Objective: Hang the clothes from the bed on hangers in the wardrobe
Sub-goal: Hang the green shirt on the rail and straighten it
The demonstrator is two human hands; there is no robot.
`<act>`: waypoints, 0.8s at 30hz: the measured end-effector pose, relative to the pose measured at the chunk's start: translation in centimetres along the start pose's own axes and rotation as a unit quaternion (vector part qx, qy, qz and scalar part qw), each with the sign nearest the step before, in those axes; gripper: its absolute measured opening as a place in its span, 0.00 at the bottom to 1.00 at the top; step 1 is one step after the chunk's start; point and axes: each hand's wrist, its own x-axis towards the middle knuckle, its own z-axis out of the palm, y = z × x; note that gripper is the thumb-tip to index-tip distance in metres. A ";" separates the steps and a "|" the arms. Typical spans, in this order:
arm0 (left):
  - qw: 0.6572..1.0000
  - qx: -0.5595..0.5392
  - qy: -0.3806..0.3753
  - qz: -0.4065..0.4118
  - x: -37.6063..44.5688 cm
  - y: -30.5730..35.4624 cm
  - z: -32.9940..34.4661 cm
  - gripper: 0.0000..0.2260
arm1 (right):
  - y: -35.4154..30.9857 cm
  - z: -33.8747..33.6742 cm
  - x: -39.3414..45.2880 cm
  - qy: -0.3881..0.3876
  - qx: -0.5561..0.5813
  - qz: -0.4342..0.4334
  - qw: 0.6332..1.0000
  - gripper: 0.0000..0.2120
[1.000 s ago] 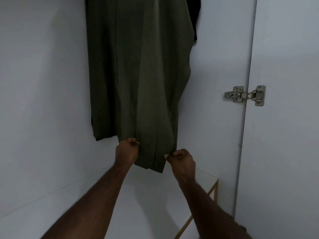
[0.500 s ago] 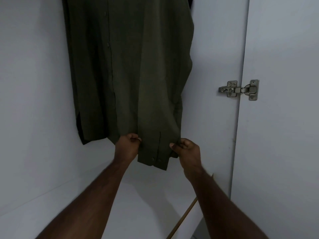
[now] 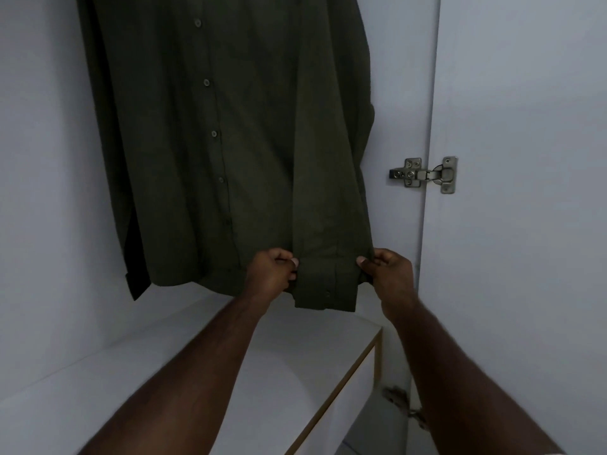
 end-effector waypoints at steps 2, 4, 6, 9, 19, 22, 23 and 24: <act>0.999 -0.032 -0.011 -0.016 -0.1 0.4 0.5 0.03 | -0.5 -0.7 0.4 0.003 -0.003 0.005 1.000 0.08; 0.998 -0.051 -0.022 -0.024 -0.2 0.6 0.9 0.03 | -0.6 -1.5 1.0 0.005 -0.008 0.007 1.000 0.07; 0.998 -0.052 -0.033 -0.025 -0.4 0.7 1.6 0.03 | -0.8 -2.0 1.4 0.013 -0.017 0.006 1.000 0.07; 0.998 -0.041 -0.032 -0.018 -0.8 1.0 2.7 0.01 | -1.1 -2.4 2.0 0.016 -0.047 -0.011 0.999 0.08; 0.991 0.017 0.077 0.105 -3.1 1.1 -3.2 0.05 | -3.7 1.2 -1.5 0.180 -0.160 -0.166 0.956 0.17; 0.958 0.024 0.206 0.197 -4.4 1.6 -8.2 0.05 | -4.9 6.1 -4.9 0.098 -0.122 -0.245 0.957 0.11; 0.939 0.034 0.260 0.223 -4.7 1.6 -10.3 0.04 | -5.2 8.0 -6.1 0.052 -0.115 -0.248 0.961 0.09; 0.920 0.039 0.315 0.230 -4.7 1.4 -12.7 0.04 | -5.4 10.0 -7.2 0.005 -0.106 -0.242 0.964 0.08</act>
